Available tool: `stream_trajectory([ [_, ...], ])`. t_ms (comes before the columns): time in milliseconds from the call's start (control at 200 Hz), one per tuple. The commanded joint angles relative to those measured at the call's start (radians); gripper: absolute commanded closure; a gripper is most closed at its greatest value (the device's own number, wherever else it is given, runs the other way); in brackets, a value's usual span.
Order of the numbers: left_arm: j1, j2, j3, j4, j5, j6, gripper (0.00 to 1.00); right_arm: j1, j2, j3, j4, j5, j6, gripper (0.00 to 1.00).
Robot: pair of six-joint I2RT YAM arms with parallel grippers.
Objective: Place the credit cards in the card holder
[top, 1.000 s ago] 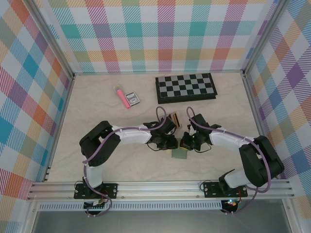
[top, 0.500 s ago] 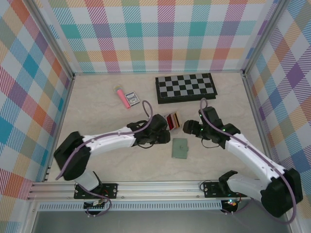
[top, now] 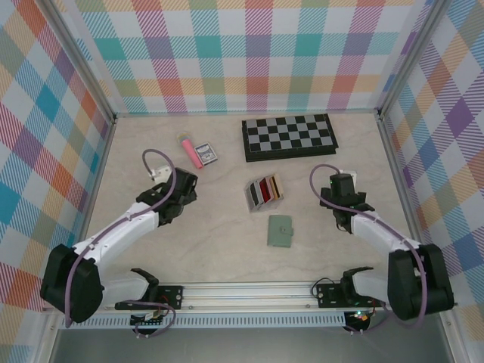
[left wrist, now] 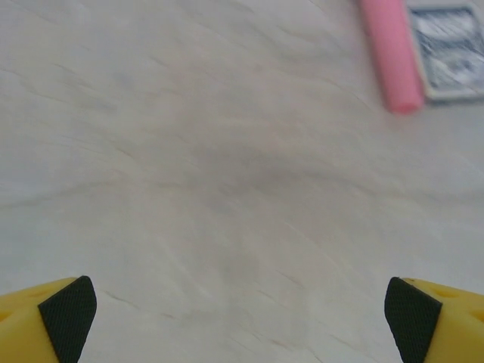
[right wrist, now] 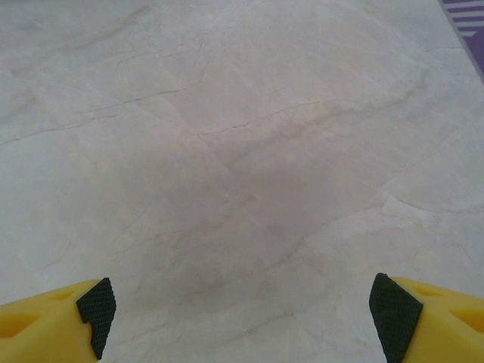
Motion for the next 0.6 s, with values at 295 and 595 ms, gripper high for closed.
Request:
stream_trajectory([
  [295, 0.196, 0.022, -0.225, 0.574, -0.195, 0.382, 0.00, -0.111, 0.256, -0.079, 0.793, -0.411, -0.195, 0.09],
  [595, 0.296, 0.221, -0.305, 1.040, 0.031, 0.523, 0.00, -0.170, 0.298, -0.086, 0.819, -0.444, -0.134, 0.00],
])
